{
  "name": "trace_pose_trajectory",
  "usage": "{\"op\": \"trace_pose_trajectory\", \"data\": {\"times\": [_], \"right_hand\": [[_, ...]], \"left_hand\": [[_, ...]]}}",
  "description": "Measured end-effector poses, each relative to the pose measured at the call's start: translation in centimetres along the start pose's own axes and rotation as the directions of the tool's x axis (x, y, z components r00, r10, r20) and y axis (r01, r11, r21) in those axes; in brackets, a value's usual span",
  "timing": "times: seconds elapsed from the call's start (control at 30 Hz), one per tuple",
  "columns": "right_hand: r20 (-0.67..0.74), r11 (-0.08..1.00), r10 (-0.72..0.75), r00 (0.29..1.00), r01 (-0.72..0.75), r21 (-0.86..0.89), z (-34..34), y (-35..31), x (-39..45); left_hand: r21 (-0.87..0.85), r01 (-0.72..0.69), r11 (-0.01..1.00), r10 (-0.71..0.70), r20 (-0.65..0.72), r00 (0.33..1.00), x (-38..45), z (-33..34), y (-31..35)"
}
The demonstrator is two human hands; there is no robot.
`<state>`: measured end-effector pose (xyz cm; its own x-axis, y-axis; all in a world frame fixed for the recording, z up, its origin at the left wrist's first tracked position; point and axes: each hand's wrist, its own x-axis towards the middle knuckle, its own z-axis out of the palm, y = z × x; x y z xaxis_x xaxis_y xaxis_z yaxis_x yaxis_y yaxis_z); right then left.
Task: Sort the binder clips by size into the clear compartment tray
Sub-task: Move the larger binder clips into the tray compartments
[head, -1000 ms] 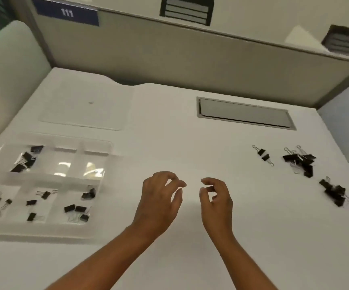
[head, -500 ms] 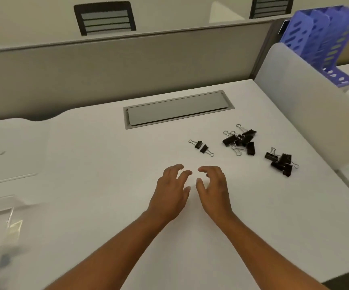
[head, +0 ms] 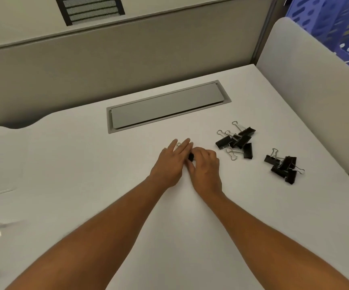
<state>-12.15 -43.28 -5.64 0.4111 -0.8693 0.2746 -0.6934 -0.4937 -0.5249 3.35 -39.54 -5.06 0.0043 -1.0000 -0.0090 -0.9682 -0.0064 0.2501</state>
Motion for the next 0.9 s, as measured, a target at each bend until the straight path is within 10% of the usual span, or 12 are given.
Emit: {"op": "trace_pose_trajectory", "data": {"times": [0.43,0.53,0.7,0.9], "right_hand": [[-0.032,0.949,0.076,0.997,-0.063,0.310,-0.5,0.2,0.2],[0.011,0.871,0.180,0.984,-0.164,0.463,-1.3,0.1,0.2],[0.251,0.534,0.408,0.878,-0.452,0.715,-3.3,-2.8,-0.9],[0.670,-0.038,0.241,0.702,-0.683,0.730,-4.3,-12.0,-8.2]], "left_hand": [[-0.281,0.304,0.910,-0.372,-0.234,0.898,-4.6,-0.1,3.3],[-0.661,0.404,0.632,-0.620,-0.119,0.776,-8.3,-1.7,5.1],[-0.922,0.280,-0.267,-0.657,0.387,0.647,-14.8,-5.8,6.3],[-0.843,0.100,-0.529,-0.602,0.455,0.656,-22.8,-8.7,5.1]]}}
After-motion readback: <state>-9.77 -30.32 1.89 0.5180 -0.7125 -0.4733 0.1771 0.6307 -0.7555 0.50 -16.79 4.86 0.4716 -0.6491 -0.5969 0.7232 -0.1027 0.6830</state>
